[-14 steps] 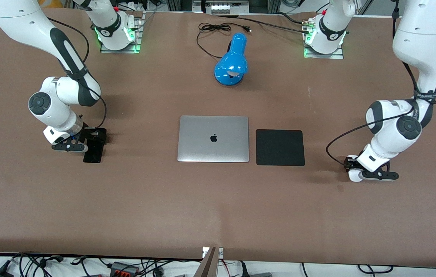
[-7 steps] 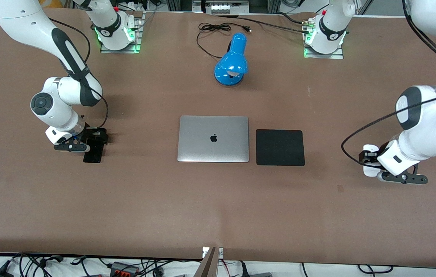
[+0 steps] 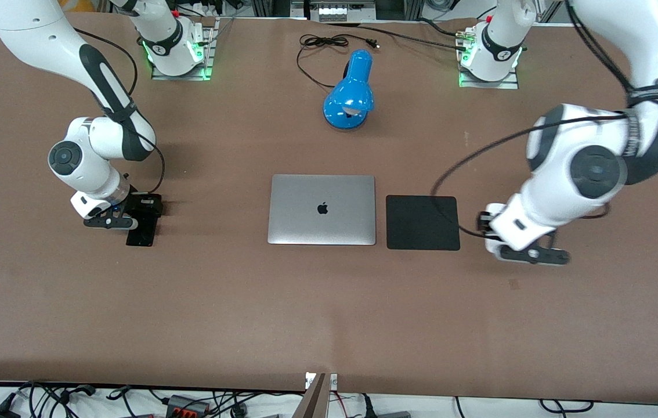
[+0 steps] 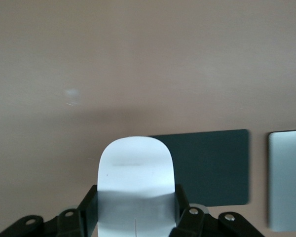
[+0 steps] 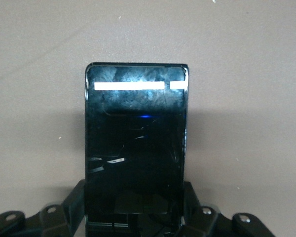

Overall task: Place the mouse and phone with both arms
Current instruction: 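Carry the phone toward the laptop while the left gripper carries the mouse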

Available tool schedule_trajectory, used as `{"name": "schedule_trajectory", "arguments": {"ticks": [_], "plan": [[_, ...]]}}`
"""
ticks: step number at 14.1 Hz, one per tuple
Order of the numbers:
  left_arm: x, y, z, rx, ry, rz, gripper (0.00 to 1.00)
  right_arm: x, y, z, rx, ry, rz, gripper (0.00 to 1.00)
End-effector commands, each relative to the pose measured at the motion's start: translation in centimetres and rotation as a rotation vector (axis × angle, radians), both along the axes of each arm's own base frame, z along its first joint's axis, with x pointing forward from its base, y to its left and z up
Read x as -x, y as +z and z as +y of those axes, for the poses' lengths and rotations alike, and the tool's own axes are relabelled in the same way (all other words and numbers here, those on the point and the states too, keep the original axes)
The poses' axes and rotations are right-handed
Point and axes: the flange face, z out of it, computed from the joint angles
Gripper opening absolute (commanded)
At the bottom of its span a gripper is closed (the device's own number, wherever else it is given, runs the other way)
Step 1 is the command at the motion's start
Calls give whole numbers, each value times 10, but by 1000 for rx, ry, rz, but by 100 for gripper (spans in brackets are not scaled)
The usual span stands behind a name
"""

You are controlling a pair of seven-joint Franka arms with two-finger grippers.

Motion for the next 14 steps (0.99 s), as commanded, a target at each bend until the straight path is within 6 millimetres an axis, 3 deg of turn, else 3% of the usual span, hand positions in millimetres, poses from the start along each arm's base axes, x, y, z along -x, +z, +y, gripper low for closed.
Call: {"name": "schedule_trajectory", "arguments": {"ticks": [1,2,5,7,11,14], "plan": [[9,-19,-40,-25,34,-7,41,-3,6,1,2,19,-18,0],[9,-36,-48,-23,22,-9,41,-7,22,3,3,22,-44,0],[21,-100,-54,2,37,-43,41,-12,60,63,-22,85,-29,0],[36,-134,-50,26,61,-81,41,-9,67,114,-39,115,-16,0],[64,-181,-37,58,60,-123,41,9,55,216,-61,55,-2,0],[71,-195,-35,66,58,-132,42,14,34,244,-65,22,18,0]]}}
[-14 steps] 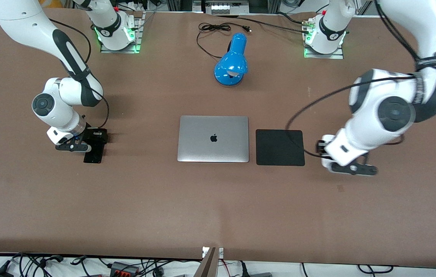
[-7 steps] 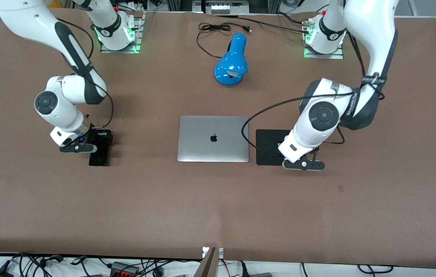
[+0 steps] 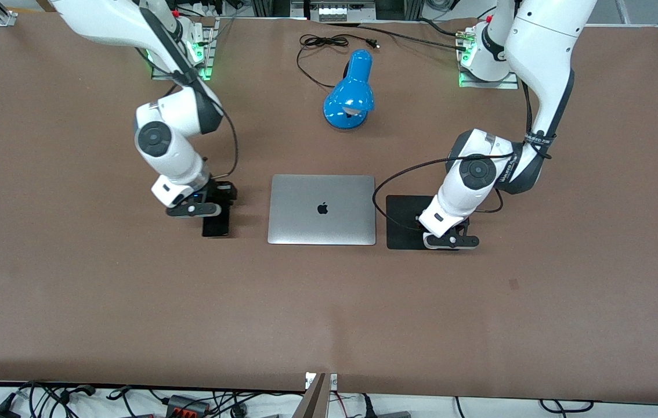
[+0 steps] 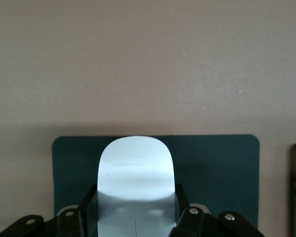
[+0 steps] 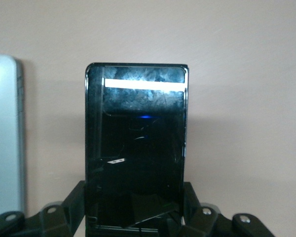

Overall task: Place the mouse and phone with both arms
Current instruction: 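Release the phone beside the laptop while the left gripper releases the mouse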

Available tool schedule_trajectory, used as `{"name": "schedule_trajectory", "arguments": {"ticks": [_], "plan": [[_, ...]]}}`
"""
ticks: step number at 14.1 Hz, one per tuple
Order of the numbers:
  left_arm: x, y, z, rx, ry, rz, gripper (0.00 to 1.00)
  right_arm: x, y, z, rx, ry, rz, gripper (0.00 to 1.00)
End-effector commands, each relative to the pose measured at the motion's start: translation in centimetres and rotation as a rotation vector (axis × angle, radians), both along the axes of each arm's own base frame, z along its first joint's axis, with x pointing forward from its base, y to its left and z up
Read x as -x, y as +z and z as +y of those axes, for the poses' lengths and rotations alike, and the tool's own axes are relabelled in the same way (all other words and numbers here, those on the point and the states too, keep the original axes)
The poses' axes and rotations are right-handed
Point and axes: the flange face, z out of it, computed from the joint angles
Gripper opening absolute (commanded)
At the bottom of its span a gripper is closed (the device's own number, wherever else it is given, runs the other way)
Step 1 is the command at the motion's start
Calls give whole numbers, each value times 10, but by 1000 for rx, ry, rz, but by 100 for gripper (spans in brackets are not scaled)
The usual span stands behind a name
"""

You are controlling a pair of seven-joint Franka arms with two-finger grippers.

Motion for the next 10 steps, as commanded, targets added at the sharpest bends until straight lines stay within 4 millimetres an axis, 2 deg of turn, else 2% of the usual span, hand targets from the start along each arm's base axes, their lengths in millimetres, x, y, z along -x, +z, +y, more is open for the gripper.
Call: {"name": "schedule_trajectory", "arguments": {"ticks": [1,2,4,5,6,7,8,9,10], "plan": [[8,-1,4,-1,1,-22,42,-6,-21,7,-5,-30,10,0],[9,-4,3,2,0,-26,42,-4,-30,9,-8,-32,13,0],[10,-12,3,0,-1,-18,45,3,-41,27,-24,-50,-4,0],[10,-14,1,0,-2,-17,57,4,-42,31,-26,-46,-8,0],[10,-15,2,-1,4,-15,82,3,-42,28,-24,-45,-9,0],[10,-15,3,0,7,-15,90,2,-42,26,-23,-45,-9,0],[9,-13,1,2,6,-19,100,2,-42,26,-23,-52,-6,18],[7,-10,0,4,6,-25,100,1,-41,25,-23,-54,-8,50],[6,-8,0,5,6,-28,100,1,-41,24,-25,-60,-8,99]]}}
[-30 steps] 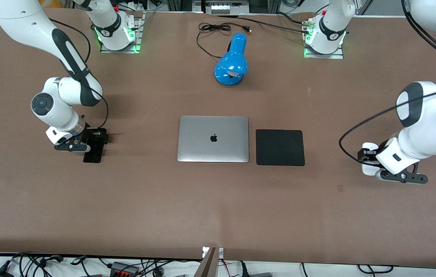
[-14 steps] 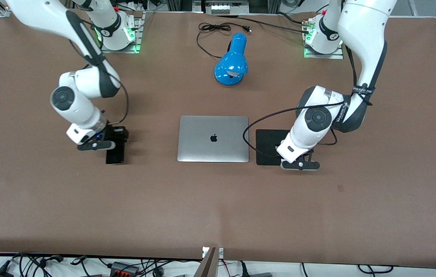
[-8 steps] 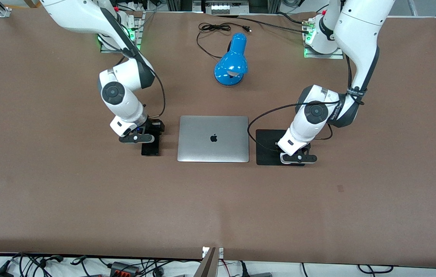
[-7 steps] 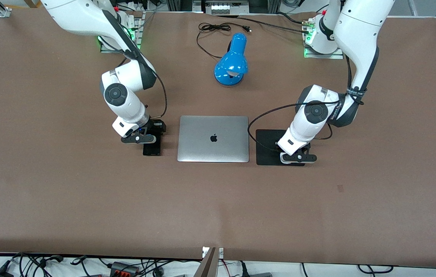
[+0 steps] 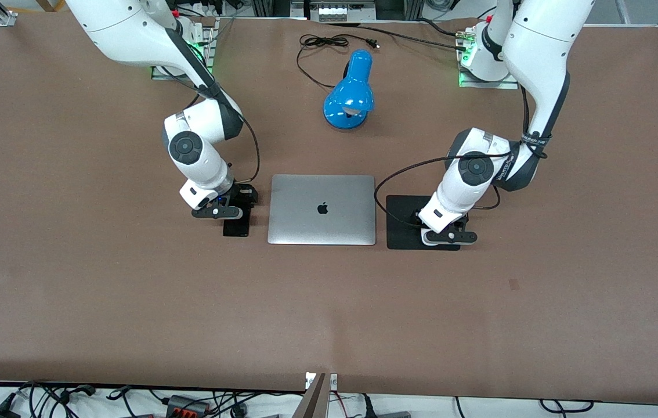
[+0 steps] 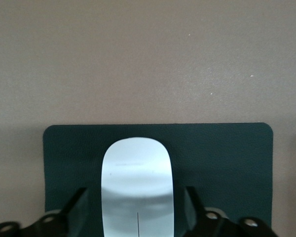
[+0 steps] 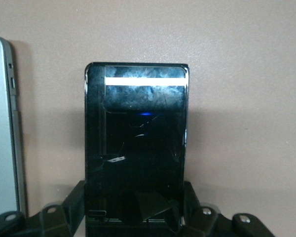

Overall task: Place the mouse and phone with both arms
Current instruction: 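Release the phone beside the laptop while the left gripper releases the mouse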

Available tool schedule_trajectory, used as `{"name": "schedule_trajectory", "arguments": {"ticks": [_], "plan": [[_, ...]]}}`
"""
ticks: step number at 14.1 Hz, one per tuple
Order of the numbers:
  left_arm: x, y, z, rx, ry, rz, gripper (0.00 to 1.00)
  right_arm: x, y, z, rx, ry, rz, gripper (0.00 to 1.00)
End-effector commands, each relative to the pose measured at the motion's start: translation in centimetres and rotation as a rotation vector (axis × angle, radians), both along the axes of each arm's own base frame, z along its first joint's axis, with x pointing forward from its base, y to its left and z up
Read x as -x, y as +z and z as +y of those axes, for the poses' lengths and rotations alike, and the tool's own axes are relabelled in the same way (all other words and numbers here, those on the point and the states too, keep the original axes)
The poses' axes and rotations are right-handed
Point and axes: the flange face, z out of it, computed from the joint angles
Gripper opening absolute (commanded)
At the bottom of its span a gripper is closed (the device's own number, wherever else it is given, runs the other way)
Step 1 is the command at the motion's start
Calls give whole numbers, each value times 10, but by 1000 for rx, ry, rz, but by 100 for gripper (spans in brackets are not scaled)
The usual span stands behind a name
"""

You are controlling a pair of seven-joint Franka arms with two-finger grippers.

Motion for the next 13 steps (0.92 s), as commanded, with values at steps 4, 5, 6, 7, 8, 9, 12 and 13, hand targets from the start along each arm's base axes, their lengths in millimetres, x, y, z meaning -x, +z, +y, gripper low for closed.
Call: {"name": "schedule_trajectory", "arguments": {"ticks": [4,5,6,7,8,9,12,13], "plan": [[-24,64,8,-6,5,-67,100,-34,74,-42,4,-69,-59,100],[-36,91,16,-31,-29,-45,100,-44,104,-62,16,-95,-52,100],[-47,117,27,-60,-55,3,100,-56,139,-87,29,-123,-44,100],[-58,140,40,-82,-67,52,100,-66,168,-106,37,-127,-43,100],[-70,171,58,-96,-73,91,100,-76,204,-124,47,-102,-48,100],[-77,196,70,-106,-80,118,100,-87,237,-149,54,-77,-34,100],[-89,271,120,-99,-192,107,100,-103,325,-215,86,10,36,100],[-84,288,126,-106,-205,112,100,-104,347,-238,92,14,36,100]]}}
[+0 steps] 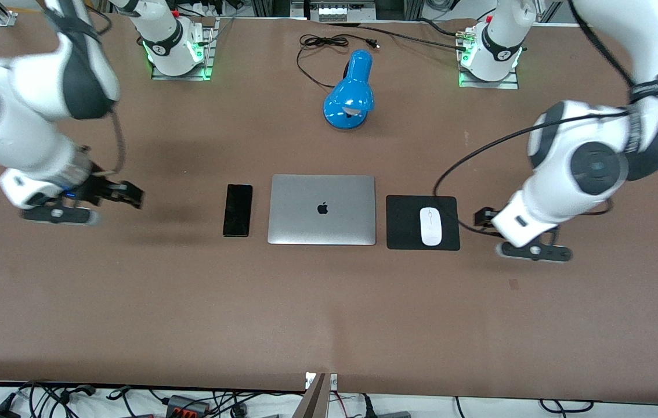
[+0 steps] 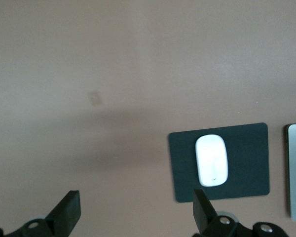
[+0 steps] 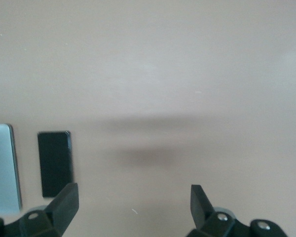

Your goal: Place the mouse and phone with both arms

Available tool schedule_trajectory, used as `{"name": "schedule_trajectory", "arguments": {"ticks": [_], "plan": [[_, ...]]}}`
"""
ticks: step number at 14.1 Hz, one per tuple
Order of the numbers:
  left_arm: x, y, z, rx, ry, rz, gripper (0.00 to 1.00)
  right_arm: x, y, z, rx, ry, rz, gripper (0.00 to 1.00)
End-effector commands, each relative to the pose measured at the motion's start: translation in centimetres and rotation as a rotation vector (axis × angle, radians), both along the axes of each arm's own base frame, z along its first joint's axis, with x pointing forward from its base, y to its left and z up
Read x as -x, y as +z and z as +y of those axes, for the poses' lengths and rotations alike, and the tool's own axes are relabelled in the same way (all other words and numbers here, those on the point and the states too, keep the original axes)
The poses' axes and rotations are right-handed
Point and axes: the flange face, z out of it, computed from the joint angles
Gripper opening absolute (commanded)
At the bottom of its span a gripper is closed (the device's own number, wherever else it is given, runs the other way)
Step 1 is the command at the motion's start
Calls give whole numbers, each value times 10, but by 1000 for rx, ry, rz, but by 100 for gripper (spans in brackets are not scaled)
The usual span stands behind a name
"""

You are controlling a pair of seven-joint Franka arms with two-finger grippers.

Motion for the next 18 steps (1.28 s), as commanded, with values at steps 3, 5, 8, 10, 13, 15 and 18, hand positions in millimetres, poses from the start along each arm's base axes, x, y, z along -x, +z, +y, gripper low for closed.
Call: {"name": "schedule_trajectory", "arguments": {"ticks": [3,5,8,10,13,15,18], "plan": [[18,105,27,-3,-44,-48,100,10,100,-90,7,-41,95,100],[24,140,45,33,-6,-29,100,32,129,-95,-38,-54,97,100],[36,160,55,47,8,11,100,31,121,-78,-25,-20,113,100],[62,158,55,43,15,-12,100,38,115,-75,-27,-10,98,100],[104,147,77,44,48,-64,100,45,114,-67,-11,9,94,100],[111,148,79,40,53,-30,100,46,115,-67,-5,10,102,100],[109,148,87,48,66,-27,100,45,114,-67,-4,10,105,100]]}}
